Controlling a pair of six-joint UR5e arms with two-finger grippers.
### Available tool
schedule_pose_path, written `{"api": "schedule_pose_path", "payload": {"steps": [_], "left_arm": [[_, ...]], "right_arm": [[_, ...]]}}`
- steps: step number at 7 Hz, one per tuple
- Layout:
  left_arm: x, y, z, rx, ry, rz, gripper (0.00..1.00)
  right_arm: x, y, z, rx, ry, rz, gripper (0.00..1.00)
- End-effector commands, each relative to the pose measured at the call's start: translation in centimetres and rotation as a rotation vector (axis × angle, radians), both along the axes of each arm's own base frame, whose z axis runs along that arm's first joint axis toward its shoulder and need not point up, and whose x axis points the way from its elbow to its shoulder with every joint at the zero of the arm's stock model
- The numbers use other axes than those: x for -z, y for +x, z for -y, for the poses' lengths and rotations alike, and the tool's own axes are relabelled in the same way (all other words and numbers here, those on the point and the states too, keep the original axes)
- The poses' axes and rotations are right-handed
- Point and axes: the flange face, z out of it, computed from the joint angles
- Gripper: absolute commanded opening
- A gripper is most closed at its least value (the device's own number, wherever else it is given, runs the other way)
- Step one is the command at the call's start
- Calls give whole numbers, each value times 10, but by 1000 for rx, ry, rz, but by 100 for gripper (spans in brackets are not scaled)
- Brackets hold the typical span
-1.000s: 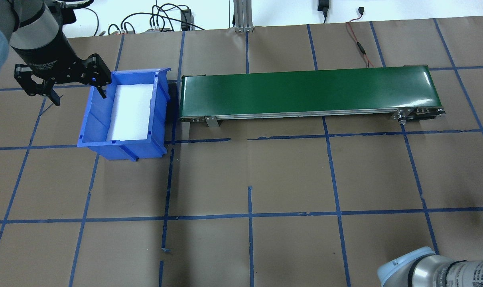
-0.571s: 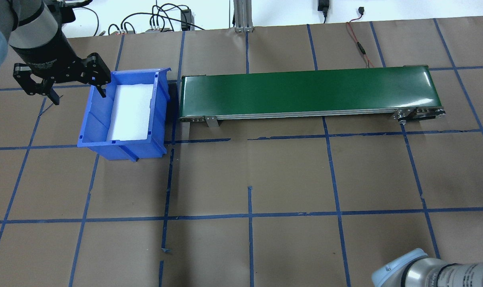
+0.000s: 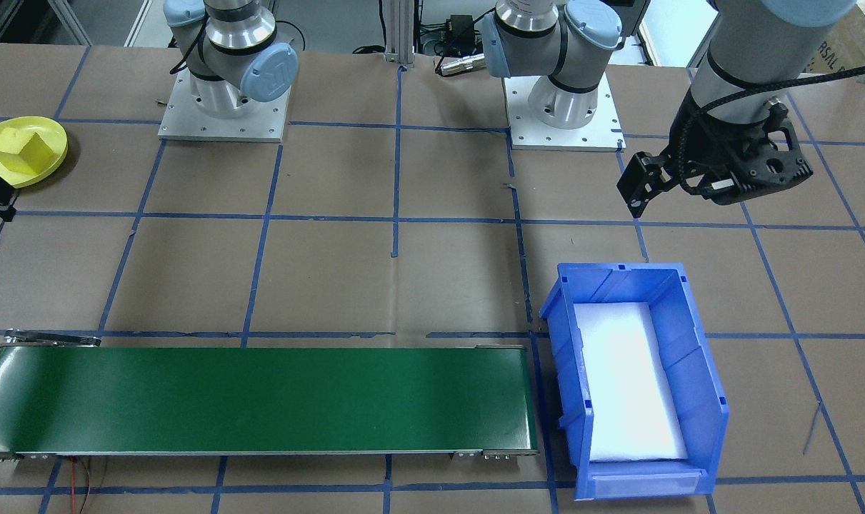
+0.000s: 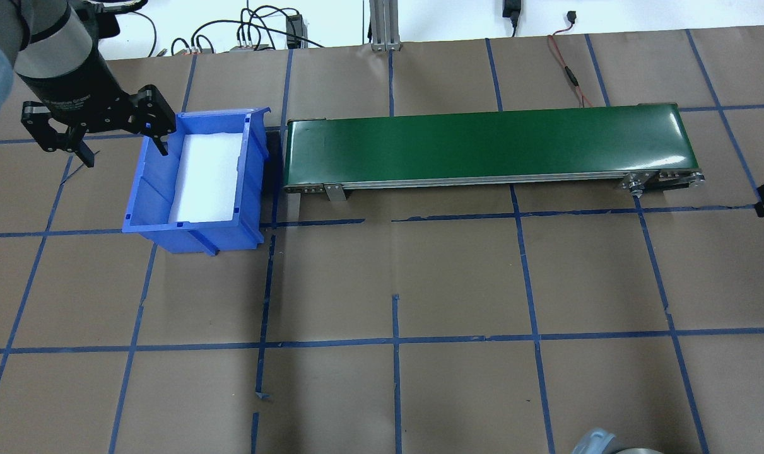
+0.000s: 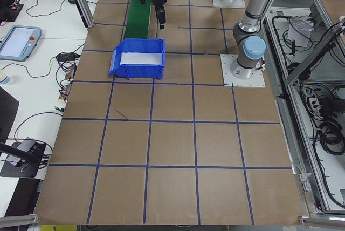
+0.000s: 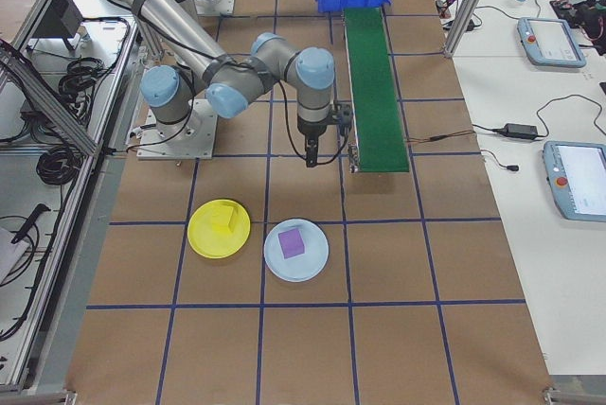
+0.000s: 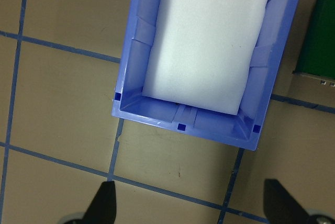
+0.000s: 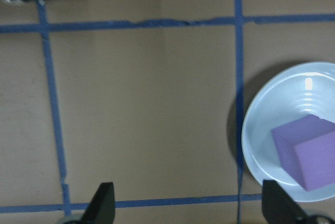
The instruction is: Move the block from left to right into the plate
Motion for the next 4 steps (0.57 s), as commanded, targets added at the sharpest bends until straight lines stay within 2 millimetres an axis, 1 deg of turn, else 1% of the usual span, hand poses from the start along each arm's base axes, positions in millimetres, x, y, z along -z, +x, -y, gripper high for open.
{"api": "schedule_pose_path", "payload": {"steps": [1, 2, 3, 4], "left_arm": [[1, 1, 0, 1, 3, -2, 100], [6, 1, -2, 1, 14, -3, 100], [7, 0, -6, -3, 28, -8, 100], [8, 0, -8, -9, 36, -15, 100]], "right_arm": [[-51, 106, 1, -30, 12, 8, 100], [-86, 146, 3, 26, 7, 9, 100], [-117, 196, 6, 6, -5, 4, 100], [-136, 247, -3, -27, -5, 6, 100]]}}
